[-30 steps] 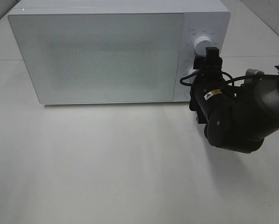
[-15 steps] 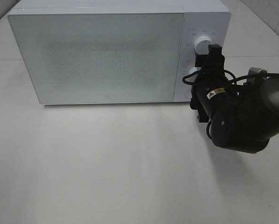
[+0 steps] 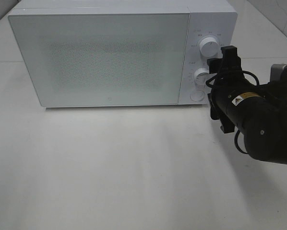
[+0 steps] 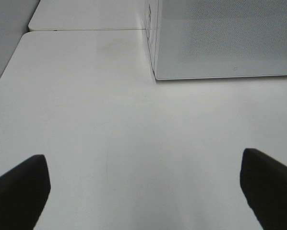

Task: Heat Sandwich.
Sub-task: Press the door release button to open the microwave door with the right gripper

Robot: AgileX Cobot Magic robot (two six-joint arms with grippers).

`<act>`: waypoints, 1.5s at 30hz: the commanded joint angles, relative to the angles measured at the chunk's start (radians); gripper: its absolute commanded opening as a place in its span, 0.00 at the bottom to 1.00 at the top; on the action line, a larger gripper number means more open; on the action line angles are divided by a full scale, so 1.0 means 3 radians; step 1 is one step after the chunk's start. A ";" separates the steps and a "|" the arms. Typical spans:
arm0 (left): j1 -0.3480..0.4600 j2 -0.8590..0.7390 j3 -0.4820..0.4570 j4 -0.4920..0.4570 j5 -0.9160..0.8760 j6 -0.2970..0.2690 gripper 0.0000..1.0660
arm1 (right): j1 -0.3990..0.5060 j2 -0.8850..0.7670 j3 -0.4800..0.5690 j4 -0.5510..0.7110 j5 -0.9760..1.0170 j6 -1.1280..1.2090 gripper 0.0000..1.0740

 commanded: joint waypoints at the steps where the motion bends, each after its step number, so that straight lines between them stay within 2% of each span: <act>1: 0.0000 -0.0097 0.0010 -0.0007 0.0000 -0.0007 0.95 | -0.0010 -0.0150 0.0067 -0.0067 0.0143 -0.0243 0.71; 8: 0.0000 -0.0097 0.0010 -0.0007 0.0000 -0.0007 0.95 | -0.0010 -0.0537 0.0173 -0.0133 0.0737 -0.1207 0.71; 9: 0.0000 -0.0097 0.0010 -0.0007 0.0000 -0.0007 0.95 | -0.0010 -0.0667 0.0173 -0.0160 0.1013 -0.1613 0.71; 10: 0.0000 -0.0097 0.0010 -0.0007 0.0000 -0.0007 0.95 | -0.0010 -0.0667 0.0173 -0.0160 0.1013 -0.1613 0.71; 14: 0.0000 -0.0097 0.0010 -0.0007 0.0000 -0.0007 0.95 | -0.0010 -0.0953 0.0173 -0.0180 0.1617 -0.2597 0.71; 21: 0.0000 -0.0097 0.0010 -0.0007 0.0000 -0.0007 0.95 | -0.0010 -0.1253 0.0157 -0.0180 0.2370 -0.3543 0.71; 24: 0.0000 -0.0097 0.0010 -0.0007 0.0000 -0.0007 0.95 | -0.0010 -0.1407 0.0093 -0.0263 0.2947 -0.4097 0.71; 30: 0.0000 -0.0097 0.0010 -0.0007 0.0000 -0.0007 0.95 | -0.0010 -0.1600 -0.0017 -0.0567 0.3620 -0.4337 0.71; 34: 0.0000 -0.0097 0.0010 -0.0007 0.0000 -0.0007 0.95 | -0.0010 -0.1793 -0.0110 -0.0937 0.4230 -0.4330 0.71; 41: 0.0000 -0.0097 0.0010 -0.0007 0.0000 -0.0007 0.95 | -0.0010 -0.2107 -0.0110 -0.1277 0.4577 -0.4183 0.71; 45: 0.0000 -0.0097 0.0010 -0.0007 0.0000 -0.0007 0.95 | -0.0010 -0.2430 -0.0110 -0.1643 0.4870 -0.3917 0.71</act>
